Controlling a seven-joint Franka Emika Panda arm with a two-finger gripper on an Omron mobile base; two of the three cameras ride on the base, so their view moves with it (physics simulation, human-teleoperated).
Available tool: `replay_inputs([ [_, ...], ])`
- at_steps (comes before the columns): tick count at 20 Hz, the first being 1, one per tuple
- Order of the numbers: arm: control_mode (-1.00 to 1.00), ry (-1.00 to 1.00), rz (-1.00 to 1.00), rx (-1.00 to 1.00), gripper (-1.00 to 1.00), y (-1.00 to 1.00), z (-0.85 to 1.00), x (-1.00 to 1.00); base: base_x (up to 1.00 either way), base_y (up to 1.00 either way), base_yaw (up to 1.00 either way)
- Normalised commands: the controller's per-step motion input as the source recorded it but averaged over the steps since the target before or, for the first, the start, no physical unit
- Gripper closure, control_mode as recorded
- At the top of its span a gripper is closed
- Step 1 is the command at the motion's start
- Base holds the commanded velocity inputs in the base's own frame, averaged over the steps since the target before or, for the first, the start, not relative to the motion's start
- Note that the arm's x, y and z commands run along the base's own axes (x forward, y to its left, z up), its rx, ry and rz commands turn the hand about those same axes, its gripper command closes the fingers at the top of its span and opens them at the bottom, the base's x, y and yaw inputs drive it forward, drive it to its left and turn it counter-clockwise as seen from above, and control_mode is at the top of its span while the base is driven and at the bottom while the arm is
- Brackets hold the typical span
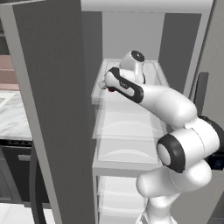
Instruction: Take the cupcake and donut from the fridge and place them on the empty tray on the dining counter.
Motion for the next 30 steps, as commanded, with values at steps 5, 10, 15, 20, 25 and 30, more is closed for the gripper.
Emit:
replay_inputs([
  [5, -1.0, 0.0, 0.03, 0.0, 1.0, 0.2, -0.49, 0.02, 0.0, 0.0, 0.0],
  [10, -1.0, 0.0, 0.03, 0.0, 1.0, 0.06, -0.51, 0.0, 0.0, 0.0, 0.0],
  [15, -1.0, -0.06, 0.01, 0.0, 1.0, 0.0, -0.14, -0.12, 0.0, 0.0, 0.0],
  [20, -1.0, -0.22, 0.0, 0.0, 1.0, 0.15, 0.1, -0.2, 0.0, 0.0, 0.0],
  [25, -1.0, -0.19, -0.05, -0.05, 1.0, 0.01, 0.32, -0.42, 0.0, 0.0, 0.0],
  [30, -1.0, -0.08, -0.19, -0.03, 1.0, -0.02, 0.56, -0.73, 0.0, 0.0, 0.0],
])
